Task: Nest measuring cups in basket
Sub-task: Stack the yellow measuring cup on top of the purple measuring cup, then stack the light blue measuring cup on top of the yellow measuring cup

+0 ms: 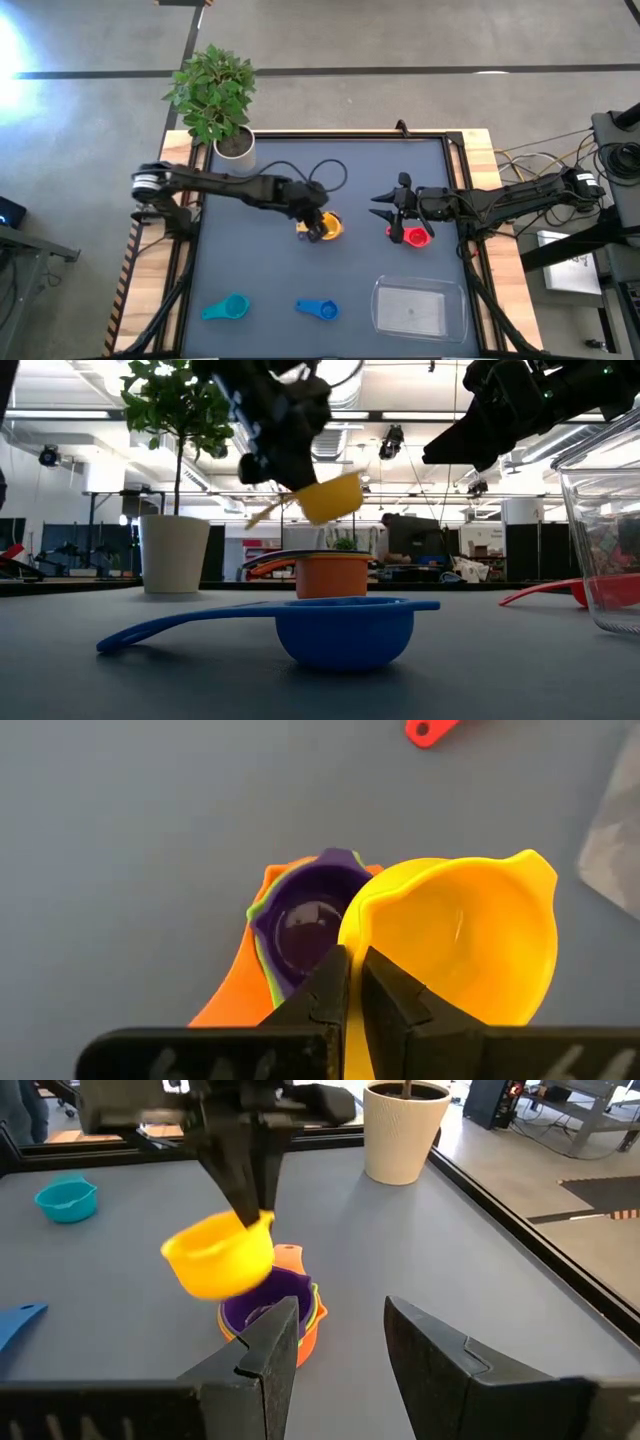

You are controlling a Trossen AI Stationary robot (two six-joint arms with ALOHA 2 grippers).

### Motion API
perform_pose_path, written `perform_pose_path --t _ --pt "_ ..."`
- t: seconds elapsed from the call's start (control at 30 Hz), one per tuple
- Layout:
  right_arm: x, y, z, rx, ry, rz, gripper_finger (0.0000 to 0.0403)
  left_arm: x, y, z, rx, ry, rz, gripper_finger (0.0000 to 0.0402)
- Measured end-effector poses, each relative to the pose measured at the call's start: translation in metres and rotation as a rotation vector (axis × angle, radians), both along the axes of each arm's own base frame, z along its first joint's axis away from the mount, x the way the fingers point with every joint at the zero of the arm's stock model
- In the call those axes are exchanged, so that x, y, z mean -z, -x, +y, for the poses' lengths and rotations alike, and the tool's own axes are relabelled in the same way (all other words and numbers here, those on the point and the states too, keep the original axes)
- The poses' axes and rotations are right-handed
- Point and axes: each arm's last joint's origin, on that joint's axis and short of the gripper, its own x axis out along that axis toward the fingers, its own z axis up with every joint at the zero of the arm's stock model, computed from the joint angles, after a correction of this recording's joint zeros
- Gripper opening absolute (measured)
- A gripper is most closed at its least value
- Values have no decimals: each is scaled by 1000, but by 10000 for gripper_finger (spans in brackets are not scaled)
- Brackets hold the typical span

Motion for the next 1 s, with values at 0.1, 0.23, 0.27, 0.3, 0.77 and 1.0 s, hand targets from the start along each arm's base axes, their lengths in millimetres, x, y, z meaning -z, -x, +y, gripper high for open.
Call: perform_pose_path --t 0.1,0.23,0.27,0.3,0.77,1.0 --pt "0 0 0 -2 -1 0 139 7 -11 2 -16 8 30 0" --pt "0 0 0 4 -23 -4 139 22 -18 7 -83 9 74 0" --pt "0 0 0 7 -32 -6 139 26 -18 8 -99 12 89 0" --pt "0 0 0 7 -34 -5 139 30 -17 9 -116 11 104 0" --pt "-2 0 0 -2 -30 -8 139 41 -9 15 -158 5 157 76" --pt "-3 -1 1 -1 -35 -10 139 14 -4 12 -107 -22 245 162"
